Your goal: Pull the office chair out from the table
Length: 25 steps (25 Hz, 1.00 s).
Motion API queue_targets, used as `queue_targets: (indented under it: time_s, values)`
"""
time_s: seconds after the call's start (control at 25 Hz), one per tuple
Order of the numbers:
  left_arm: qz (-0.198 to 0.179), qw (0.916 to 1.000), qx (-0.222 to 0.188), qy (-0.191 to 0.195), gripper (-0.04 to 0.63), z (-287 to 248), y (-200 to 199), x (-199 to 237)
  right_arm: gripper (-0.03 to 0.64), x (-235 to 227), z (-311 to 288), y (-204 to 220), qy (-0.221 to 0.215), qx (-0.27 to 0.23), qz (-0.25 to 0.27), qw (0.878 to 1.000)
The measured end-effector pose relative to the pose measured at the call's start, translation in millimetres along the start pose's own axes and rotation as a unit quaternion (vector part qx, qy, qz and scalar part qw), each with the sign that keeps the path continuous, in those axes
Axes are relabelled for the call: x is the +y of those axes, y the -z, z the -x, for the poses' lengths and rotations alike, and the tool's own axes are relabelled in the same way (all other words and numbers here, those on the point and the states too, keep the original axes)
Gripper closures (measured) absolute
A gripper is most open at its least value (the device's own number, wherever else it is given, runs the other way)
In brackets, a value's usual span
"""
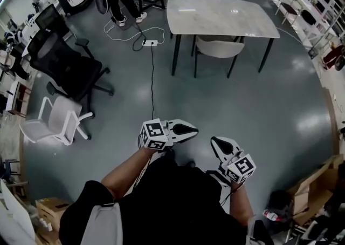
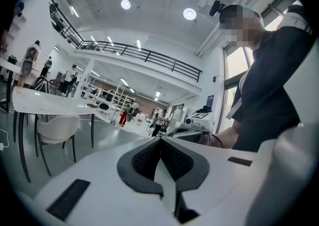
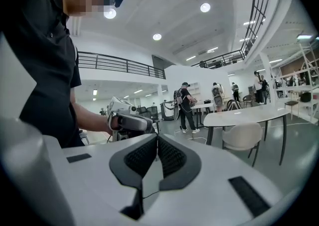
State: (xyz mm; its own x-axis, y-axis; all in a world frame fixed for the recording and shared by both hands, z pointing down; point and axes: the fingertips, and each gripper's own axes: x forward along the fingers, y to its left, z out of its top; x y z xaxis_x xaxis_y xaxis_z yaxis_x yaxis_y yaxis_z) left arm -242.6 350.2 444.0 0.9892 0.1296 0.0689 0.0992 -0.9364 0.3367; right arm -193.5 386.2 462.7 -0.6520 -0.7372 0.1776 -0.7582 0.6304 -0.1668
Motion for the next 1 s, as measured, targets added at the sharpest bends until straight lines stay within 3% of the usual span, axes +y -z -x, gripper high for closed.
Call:
queue_targets:
  time_s: [0.24, 1.0]
  values:
    - [0.018, 0.9998, -0.009, 0.001, 0.583, -4, 2, 1, 0.597, -8, 10, 8, 0.015, 0.002, -0.011, 1.000]
    - [0.016, 0.9998, 0.003, -0.010, 0.583, -24, 14, 1, 0.597, -26, 29, 21, 0.036, -0.002, -0.003, 0.999]
